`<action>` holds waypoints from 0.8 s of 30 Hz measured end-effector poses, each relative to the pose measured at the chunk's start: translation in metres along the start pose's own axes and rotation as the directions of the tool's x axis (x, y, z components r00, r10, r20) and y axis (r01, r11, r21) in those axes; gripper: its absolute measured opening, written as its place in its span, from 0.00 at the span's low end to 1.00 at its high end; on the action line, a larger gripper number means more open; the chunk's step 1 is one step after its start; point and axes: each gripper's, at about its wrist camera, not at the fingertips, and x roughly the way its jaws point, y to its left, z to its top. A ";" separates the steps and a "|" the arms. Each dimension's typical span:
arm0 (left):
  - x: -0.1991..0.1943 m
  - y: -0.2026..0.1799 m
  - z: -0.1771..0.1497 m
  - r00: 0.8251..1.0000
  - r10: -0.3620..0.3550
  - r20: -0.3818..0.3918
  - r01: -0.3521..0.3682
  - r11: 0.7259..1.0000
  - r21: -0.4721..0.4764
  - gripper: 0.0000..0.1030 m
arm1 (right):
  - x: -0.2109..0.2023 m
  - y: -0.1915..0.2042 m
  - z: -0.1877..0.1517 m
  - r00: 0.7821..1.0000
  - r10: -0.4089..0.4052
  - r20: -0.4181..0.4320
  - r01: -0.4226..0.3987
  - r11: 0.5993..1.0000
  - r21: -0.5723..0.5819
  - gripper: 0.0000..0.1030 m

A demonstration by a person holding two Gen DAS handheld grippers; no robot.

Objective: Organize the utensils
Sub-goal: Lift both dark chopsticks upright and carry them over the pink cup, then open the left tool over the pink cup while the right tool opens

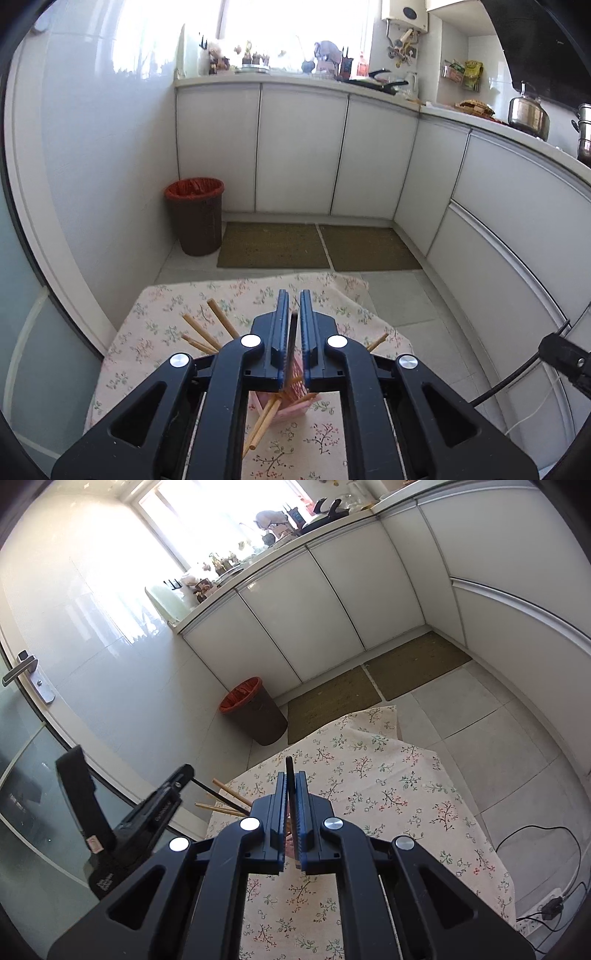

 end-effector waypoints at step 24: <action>-0.036 0.099 -0.018 0.997 0.024 0.068 -0.004 0.960 -0.279 0.43 | 0.121 0.080 0.007 0.995 -0.103 0.011 0.104 0.978 -0.181 0.08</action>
